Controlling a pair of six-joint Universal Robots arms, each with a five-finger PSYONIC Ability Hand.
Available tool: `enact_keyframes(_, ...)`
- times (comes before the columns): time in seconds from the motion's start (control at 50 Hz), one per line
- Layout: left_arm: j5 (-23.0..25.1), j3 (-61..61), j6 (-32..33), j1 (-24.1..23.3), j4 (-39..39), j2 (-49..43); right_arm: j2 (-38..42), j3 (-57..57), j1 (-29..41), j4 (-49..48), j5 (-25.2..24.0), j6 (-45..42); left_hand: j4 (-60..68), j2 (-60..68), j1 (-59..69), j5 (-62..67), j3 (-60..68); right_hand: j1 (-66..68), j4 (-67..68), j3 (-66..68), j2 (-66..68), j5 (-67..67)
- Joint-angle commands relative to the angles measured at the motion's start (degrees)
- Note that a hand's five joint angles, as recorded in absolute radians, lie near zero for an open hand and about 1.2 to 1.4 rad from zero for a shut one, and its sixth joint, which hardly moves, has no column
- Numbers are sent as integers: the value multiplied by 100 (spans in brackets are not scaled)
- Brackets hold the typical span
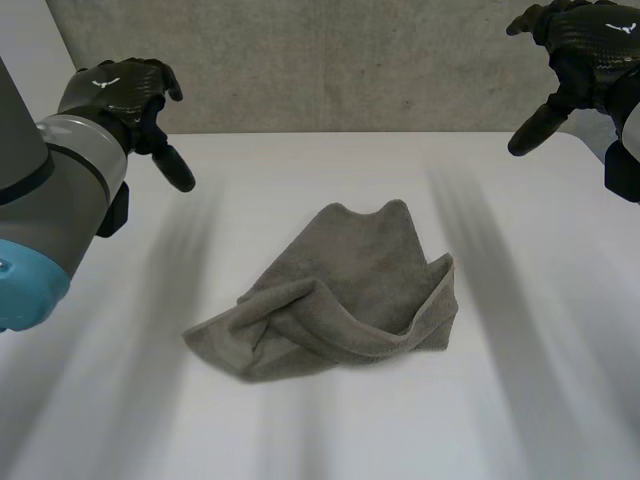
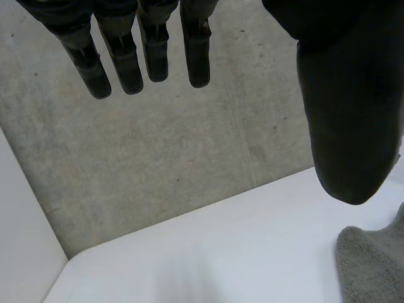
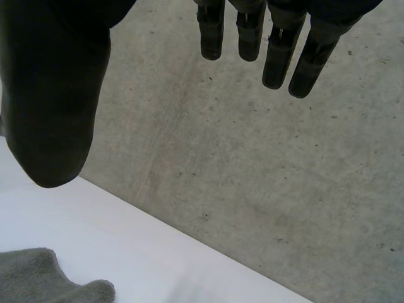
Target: Fold the towel.
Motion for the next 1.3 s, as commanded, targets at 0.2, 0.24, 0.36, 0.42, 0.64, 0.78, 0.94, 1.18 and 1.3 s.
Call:
enact_keyframes(0.2,27,4,-75,68,-130,233,78,-20,6,8,47,-13,-335,-293,-387,-104,-335,-298,-452,-376,-387,-354)
enact_keyframes(0.24,27,-13,-75,68,-130,242,78,-20,6,8,29,-13,-335,-293,-387,-104,-335,-298,-452,-376,-387,-354)
enact_keyframes(0.36,36,-57,-49,59,-95,251,87,-46,-2,52,-32,-135,-335,-293,-387,-104,-335,-298,-452,-376,-387,-354)
enact_keyframes(0.42,45,-75,-32,59,-95,251,87,-46,-2,79,-59,-268,-319,-277,-370,-87,-318,-298,-452,-376,-387,-354)
enact_keyframes(0.64,1178,-250,21,77,-69,-66,755,-169,6,1292,-771,-2272,-184,-142,-236,47,-184,-298,-452,-376,-387,-354)
enact_keyframes(0.78,2135,-417,635,42,-86,-794,1518,-3,15,2030,-1306,-3079,-83,-41,-135,148,-83,-298,-452,-376,-387,-354)
enact_keyframes(0.94,2303,-619,1453,-116,-95,-1602,2265,270,94,2012,-1632,-3352,-83,-41,-135,148,-83,44,-109,-33,-44,-11)
enact_keyframes(1.18,2268,-655,1559,-415,90,-2333,2882,367,121,1749,-1650,-3379,825,867,773,1057,826,3596,3442,3518,3507,3540)
enact_keyframes(1.3,2286,-567,1559,-477,98,-2483,2741,288,138,1626,-1729,-3317,4997,5039,4945,5228,4997,6702,6548,6624,6613,6646)
